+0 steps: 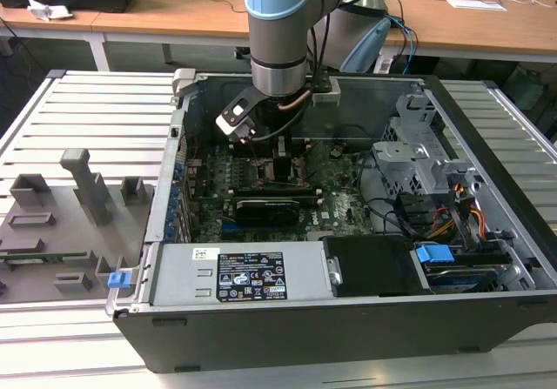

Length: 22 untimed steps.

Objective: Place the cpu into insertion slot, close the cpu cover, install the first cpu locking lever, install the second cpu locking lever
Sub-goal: 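Place the cpu into insertion slot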

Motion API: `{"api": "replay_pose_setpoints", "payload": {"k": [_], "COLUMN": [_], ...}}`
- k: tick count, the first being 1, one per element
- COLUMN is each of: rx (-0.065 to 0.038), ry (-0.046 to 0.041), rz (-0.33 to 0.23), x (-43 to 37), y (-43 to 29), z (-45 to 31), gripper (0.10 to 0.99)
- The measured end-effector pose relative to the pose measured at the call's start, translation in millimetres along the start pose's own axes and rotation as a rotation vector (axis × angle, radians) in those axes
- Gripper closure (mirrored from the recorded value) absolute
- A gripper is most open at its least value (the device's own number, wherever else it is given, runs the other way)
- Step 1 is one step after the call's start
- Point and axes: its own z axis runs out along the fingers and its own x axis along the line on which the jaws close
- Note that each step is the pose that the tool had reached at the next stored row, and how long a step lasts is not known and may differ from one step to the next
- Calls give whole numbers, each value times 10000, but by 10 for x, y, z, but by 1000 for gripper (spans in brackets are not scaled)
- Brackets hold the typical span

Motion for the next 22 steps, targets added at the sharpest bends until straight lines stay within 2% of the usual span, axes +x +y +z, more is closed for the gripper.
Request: {"api": "replay_pose_setpoints", "payload": {"k": [7,11,12,16,22], "rx": [2,51,72,103,103], "ry": [-2,-3,-3,-6,-4], "rz": [6,5,5,9,7], "x": [0,0,0,0,0], "y": [6,18,23,29,32], "z": [-74,-105,-112,-132,-157], "gripper": [478,745,745,980,980]}}
